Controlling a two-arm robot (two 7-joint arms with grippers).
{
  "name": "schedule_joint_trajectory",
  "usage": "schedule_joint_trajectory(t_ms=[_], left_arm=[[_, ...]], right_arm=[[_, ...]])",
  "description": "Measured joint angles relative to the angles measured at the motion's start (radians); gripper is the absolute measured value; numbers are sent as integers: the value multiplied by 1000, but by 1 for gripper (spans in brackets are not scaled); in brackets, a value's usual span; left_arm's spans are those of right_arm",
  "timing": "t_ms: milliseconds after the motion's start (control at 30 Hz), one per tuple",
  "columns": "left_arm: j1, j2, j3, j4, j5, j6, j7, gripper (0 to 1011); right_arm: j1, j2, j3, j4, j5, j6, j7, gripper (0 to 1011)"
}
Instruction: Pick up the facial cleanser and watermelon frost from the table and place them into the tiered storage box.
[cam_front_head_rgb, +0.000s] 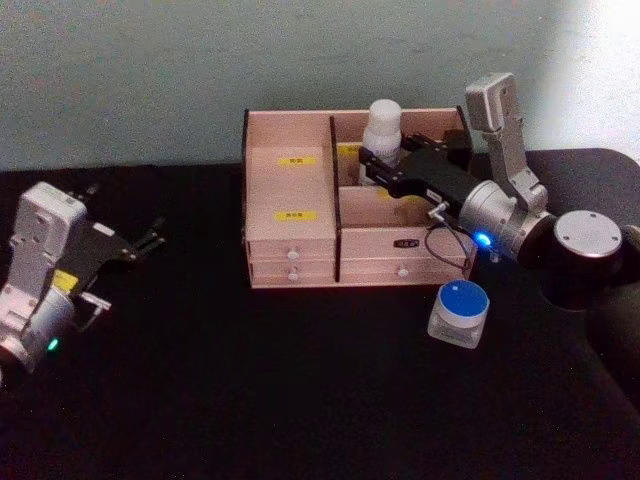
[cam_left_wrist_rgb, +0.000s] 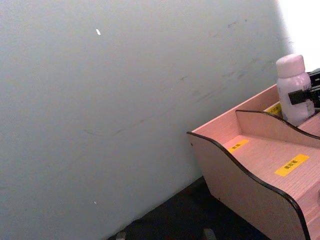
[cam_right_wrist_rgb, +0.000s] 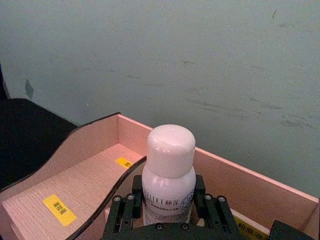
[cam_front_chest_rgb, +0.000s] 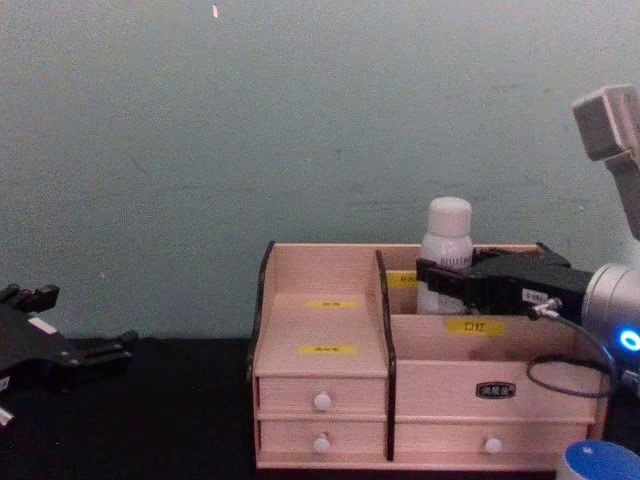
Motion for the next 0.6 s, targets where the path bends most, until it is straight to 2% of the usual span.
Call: schedule_joint_trajectory(t_ms=[600], left_arm=[[0,0,0,0,0,0,0,1002]], right_arm=[[1,-1,-1,2,-4,1,-4,586]])
